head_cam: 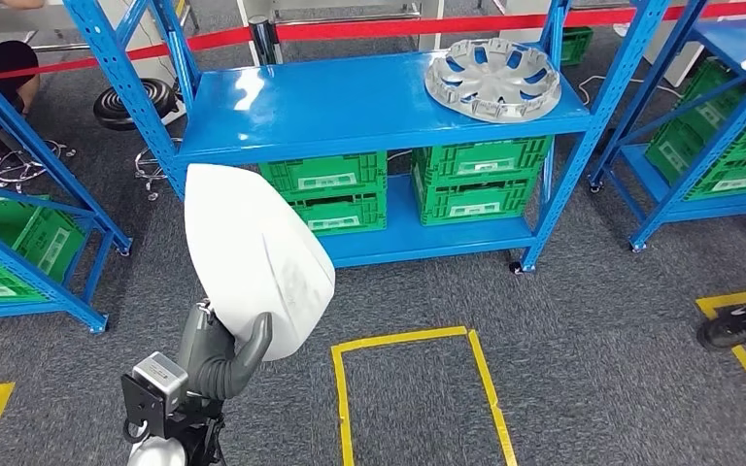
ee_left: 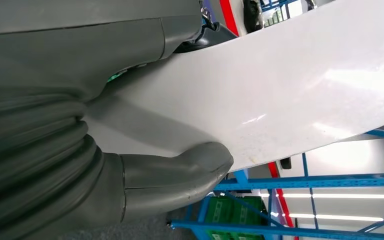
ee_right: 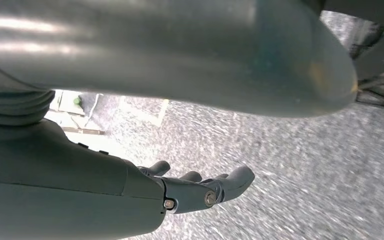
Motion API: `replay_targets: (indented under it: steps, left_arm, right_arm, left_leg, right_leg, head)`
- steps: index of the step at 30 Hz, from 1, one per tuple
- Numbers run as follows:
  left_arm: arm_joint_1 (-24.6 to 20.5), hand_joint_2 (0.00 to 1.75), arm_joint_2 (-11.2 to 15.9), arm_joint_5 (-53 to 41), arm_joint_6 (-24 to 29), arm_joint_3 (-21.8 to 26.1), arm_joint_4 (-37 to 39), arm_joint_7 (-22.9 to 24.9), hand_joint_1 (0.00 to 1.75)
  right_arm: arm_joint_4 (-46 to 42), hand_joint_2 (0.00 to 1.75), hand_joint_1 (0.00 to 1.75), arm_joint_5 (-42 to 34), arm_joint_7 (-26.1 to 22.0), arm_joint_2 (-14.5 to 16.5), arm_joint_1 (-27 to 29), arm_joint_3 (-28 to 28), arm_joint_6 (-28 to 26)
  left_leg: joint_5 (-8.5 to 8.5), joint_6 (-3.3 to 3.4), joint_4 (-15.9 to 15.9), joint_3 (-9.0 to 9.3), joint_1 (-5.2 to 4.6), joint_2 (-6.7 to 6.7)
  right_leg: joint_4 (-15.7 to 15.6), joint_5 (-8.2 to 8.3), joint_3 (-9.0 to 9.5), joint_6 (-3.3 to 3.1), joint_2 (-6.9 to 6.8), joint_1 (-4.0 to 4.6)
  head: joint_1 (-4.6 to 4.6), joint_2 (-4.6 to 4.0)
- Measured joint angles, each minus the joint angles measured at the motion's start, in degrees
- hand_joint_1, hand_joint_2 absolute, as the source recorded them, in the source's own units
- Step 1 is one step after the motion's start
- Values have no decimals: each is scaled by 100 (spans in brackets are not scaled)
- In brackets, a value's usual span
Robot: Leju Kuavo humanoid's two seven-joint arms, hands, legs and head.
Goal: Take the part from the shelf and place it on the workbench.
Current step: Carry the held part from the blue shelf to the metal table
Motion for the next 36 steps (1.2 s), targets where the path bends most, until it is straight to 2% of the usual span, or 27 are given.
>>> replay_targets:
  steps: [1,2,3,4,6,8,10,11,12,14,15,16,18,19,21,23,25,26,27,28,30,31,32,33,34,35,36]
  left_arm:
    - [-1,175,-3,26,-17,-1,20,10,175]
    - [-2,175,-4,60,-35,-3,39,21,175]
    - [-3,175,-4,91,-39,-4,56,25,175]
    - [-4,175,-4,102,-14,-5,72,21,175]
    - [10,175,5,52,123,-4,80,-10,175]
    - [59,175,48,3,236,-3,64,-37,175]
    - [119,175,101,-12,268,1,41,-45,175]
    - [138,175,116,-16,271,2,31,-44,175]
    - [151,175,125,-19,272,3,20,-43,175]
    - [173,175,137,-15,273,4,9,-42,175]
    - [195,175,150,-11,282,6,7,-40,175]
    - [229,175,170,-4,296,9,2,-38,175]
    - [319,175,243,43,322,30,-18,-23,175]
    - [366,175,285,105,320,50,-32,-12,175]
    - [456,175,364,267,267,101,-86,4,175]
    - [541,175,461,396,162,150,-182,11,175]
    - [584,175,571,461,52,185,-249,44,175]
    - [585,175,614,480,5,196,-261,64,175]
    - [572,175,648,493,-29,203,-262,87,175]
    - [547,175,677,499,-50,209,-263,101,175]
    - [469,175,721,509,-63,210,-262,116,175]
    - [435,175,741,514,-63,210,-261,120,175]
    - [411,175,756,519,-63,210,-260,122,175]
    - [398,175,770,521,-62,210,-260,124,175]
    - [389,175,783,523,-58,210,-261,123,175]
    - [378,175,793,525,-44,210,-267,118,175]
    - [366,175,803,528,-13,211,-280,101,175]
  right_arm:
    - [0,0,0,-25,3,-1,1,-1,2]
    - [0,0,0,-53,16,-1,3,-2,10]
    - [1,0,0,-74,41,1,7,-4,28]
    - [1,0,0,-76,97,3,11,-5,64]
    - [2,0,0,-16,272,19,26,-6,164]
    - [3,0,0,42,425,49,50,-5,236]
    - [5,0,0,63,487,75,88,-4,263]
    - [5,0,0,67,504,85,102,-3,269]
    - [6,0,0,70,513,92,112,-3,274]
    - [6,0,0,57,526,100,112,-2,284]
    - [6,0,0,28,537,102,112,-3,284]
    - [6,0,0,-13,551,104,111,-6,270]
    - [6,0,0,-85,593,122,112,-27,195]
    - [6,0,0,-91,614,139,110,-41,153]
    - [6,0,0,-62,633,198,103,-60,111]
    - [9,0,0,-46,575,276,105,-61,98]
    - [17,0,0,-133,450,370,108,-74,56]
    - [22,0,0,-199,390,417,98,-90,24]
    - [26,0,0,-250,340,467,84,-108,-2]
    - [31,0,0,-283,299,506,69,-126,-18]
    - [34,0,0,-302,233,562,41,-148,-5]
    - [34,0,0,-307,209,576,35,-157,5]
    - [34,0,0,-313,193,587,31,-167,14]
    - [34,0,0,-317,185,593,30,-178,19]
    - [34,0,0,-322,179,597,29,-188,21]
    - [34,0,0,-329,168,606,27,-199,23]
    - [34,0,0,-338,151,618,25,-209,21]
  left_leg:
    - [5,0,206,28,0,-2]
    - [131,10,235,139,-1,-5]
    - [303,33,65,346,-4,-7]
    - [413,70,-282,643,-11,-11]
    - [350,139,-1138,1259,-45,-15]
    - [228,184,-1573,1491,-90,-17]
    - [327,252,-1629,1409,-84,-7]
    - [398,301,-1646,1353,-69,2]
    - [474,341,-1664,1284,-50,12]
    - [613,381,-1661,1131,-42,22]
    - [683,375,-1650,1048,-42,28]
    - [752,363,-1630,956,-38,34]
    - [865,316,-1551,737,-16,46]
    - [906,282,-1487,621,1,48]
    - [969,203,-1346,420,16,44]
    - [1040,123,-1266,332,-3,39]
    - [1127,50,-1265,310,-2,30]
    - [1094,15,-1246,284,12,22]
    - [958,-15,-1161,246,26,14]
    - [719,-40,-977,186,33,6]
    - [132,-63,-325,59,32,-2]
    - [-33,-61,9,25,30,-5]
    - [-58,-44,235,52,25,-7]
    - [43,-12,285,155,14,-9]
    - [202,38,145,343,-6,-13]
    - [324,112,-181,629,-39,-20]
    - [332,199,-634,964,-76,-24]
  right_leg:
    - [7,70,-87,3,-2,5]
    - [15,139,-174,10,-3,9]
    - [22,204,-257,18,-4,13]
    - [30,268,-329,29,-4,15]
    - [34,379,-418,69,1,24]
    - [2,492,-439,132,0,13]
    - [-19,535,-467,203,6,0]
    - [53,416,-509,231,16,-3]
    - [226,186,-573,251,28,-4]
    - [876,-434,-723,287,43,-16]
    - [1232,-619,-770,308,46,-21]
    - [1504,-646,-769,329,47,-29]
    - [1546,-348,-540,364,46,-56]
    - [1291,-187,-292,384,45,-78]
    - [546,-276,245,402,63,-93]
    - [128,-520,478,330,90,-74]
    - [111,-498,429,200,85,-58]
    - [118,-453,376,141,70,-54]
    - [118,-395,314,84,55,-49]
    - [115,-329,238,35,42,-47]
    - [119,-192,76,-21,31,-20]
    - [121,-119,-11,-35,26,-1]
    - [124,-43,-100,-44,22,22]
    - [126,29,-187,-48,20,45]
    - [128,100,-268,-50,21,68]
    - [128,169,-343,-50,23,86]
    - [128,231,-398,-41,25,103]
  head:
    - [-1,0]
    - [1,0]
    - [0,0]
    - [0,0]
    - [2,0]
    - [-9,0]
    - [-31,0]
    - [-33,0]
    - [-28,0]
    - [-15,0]
    - [-14,0]
    - [-15,0]
    - [-16,0]
    - [-16,0]
    - [-8,0]
    - [-8,0]
    - [-12,0]
    - [-12,0]
    - [-12,0]
    - [-16,0]
    - [-18,0]
    - [-20,0]
    - [-19,0]
    - [-19,0]
    - [-20,0]
    - [-18,0]
    - [-17,0]
